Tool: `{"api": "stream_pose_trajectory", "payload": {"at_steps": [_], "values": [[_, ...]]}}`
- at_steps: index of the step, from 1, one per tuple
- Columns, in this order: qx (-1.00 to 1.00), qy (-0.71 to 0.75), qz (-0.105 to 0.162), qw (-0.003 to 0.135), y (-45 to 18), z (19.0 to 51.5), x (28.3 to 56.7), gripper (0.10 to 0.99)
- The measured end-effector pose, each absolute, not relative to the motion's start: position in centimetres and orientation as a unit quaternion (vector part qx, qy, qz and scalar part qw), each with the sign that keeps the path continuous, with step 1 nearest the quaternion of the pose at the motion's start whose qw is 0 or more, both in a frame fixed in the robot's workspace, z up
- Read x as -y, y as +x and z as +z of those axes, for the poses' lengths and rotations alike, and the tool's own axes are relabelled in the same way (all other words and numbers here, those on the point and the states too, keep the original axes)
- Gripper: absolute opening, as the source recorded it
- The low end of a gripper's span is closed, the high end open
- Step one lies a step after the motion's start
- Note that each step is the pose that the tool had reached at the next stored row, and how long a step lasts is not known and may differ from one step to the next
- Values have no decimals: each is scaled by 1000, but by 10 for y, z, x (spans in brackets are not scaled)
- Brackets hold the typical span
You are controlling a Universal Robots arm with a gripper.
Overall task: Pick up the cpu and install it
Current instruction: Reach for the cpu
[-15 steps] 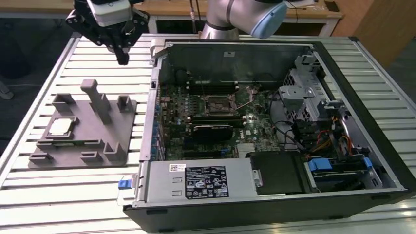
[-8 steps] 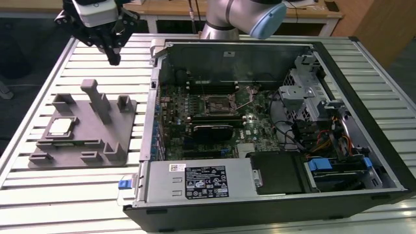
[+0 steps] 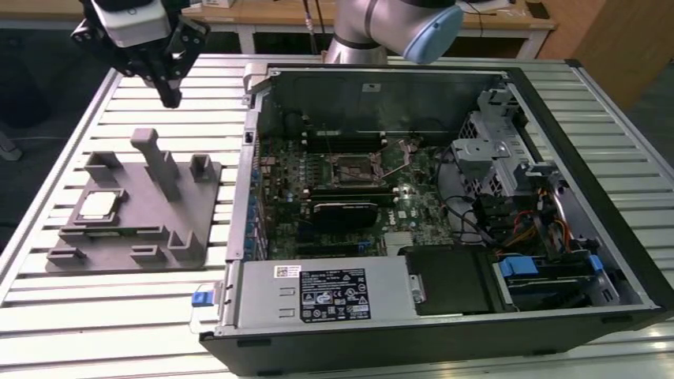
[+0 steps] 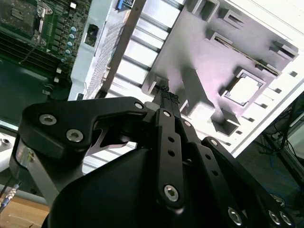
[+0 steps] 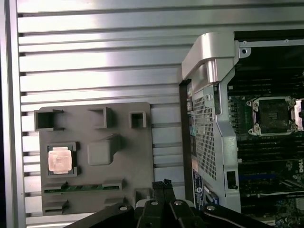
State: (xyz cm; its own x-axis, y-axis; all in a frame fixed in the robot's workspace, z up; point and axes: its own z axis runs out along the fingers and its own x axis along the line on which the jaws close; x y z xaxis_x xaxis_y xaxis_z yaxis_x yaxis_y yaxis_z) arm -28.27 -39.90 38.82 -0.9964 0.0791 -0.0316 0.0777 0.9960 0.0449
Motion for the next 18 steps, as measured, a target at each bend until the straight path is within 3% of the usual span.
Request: {"api": "stream_pose_trajectory", "payload": {"at_steps": [18], "values": [[-999,41,22,17,-317,383,399,106]]}}
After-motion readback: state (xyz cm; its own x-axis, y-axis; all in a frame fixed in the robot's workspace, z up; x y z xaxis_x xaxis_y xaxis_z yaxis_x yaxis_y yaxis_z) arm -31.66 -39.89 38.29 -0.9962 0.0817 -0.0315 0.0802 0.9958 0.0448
